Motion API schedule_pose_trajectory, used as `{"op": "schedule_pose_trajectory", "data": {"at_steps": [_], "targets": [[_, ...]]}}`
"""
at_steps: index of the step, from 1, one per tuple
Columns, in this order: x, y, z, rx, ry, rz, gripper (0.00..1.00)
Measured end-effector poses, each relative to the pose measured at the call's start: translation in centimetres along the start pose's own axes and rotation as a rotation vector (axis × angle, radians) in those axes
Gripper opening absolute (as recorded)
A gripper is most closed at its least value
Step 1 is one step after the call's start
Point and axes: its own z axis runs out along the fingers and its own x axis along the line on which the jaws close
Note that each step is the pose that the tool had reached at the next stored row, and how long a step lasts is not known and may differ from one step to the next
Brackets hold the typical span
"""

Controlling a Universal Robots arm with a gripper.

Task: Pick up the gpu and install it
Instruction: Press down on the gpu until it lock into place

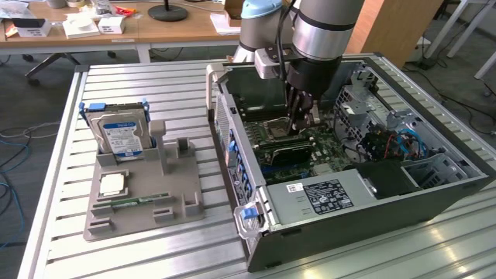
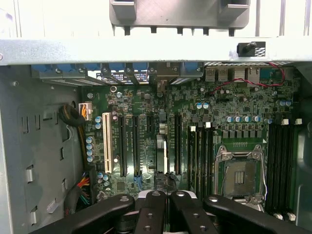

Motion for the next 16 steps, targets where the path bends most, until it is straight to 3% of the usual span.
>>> {"op": "schedule_pose_trajectory", "data": {"at_steps": [16], "targets": [[0.01, 0.01, 0.28, 0.0001, -0.0002, 0.000, 0.10]]}}
